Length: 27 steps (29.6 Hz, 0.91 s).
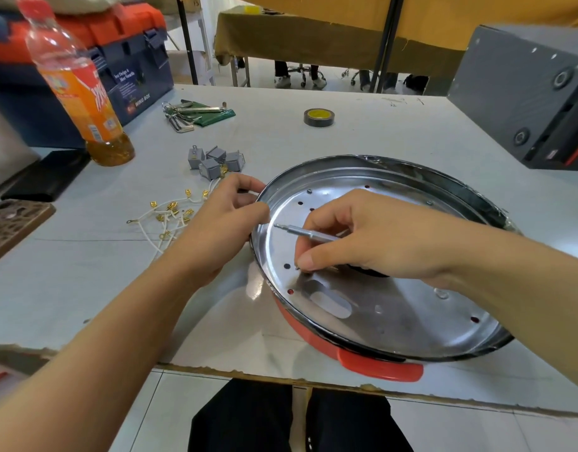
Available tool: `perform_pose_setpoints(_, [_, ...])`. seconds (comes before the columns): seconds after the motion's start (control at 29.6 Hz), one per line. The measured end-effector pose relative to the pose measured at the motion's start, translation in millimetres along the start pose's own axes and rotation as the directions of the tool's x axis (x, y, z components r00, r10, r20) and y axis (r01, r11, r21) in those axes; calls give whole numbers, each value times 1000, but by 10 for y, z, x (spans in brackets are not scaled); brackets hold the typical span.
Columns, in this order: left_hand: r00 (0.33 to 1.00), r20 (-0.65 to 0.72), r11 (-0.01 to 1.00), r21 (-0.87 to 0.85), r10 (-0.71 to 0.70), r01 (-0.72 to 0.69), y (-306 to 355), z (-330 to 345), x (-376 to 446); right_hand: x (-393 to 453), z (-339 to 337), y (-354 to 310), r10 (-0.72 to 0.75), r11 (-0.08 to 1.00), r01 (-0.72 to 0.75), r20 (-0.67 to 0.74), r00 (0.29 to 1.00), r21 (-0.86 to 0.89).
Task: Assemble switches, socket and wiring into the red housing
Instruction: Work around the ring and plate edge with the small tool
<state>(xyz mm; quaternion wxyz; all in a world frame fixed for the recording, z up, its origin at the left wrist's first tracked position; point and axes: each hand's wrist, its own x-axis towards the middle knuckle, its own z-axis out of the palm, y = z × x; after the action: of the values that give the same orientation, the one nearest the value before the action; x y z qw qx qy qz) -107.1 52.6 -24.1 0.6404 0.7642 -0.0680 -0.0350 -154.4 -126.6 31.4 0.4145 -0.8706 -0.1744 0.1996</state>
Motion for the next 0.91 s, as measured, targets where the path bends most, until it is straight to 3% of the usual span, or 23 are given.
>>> perform_pose_setpoints(0.37, [998,-60,1000,12,18,-17,-36,38,-11,42,17,-1,13,1000,-13,40,999,13])
perform_pose_setpoints(0.61, [997,-71,989,-144,16,-26,-25,110,-72,48,2,-40,28,999,-24,108,994,-36])
perform_pose_setpoints(0.81, [997,-73,992,-116,38,-46,10,114,-86,104,-3,-81,38,997,-26,152,988,-79])
perform_pose_setpoints(0.91, [997,-72,982,-182,36,-49,39,136,-102,134,7,-96,36,991,-14,163,986,-132])
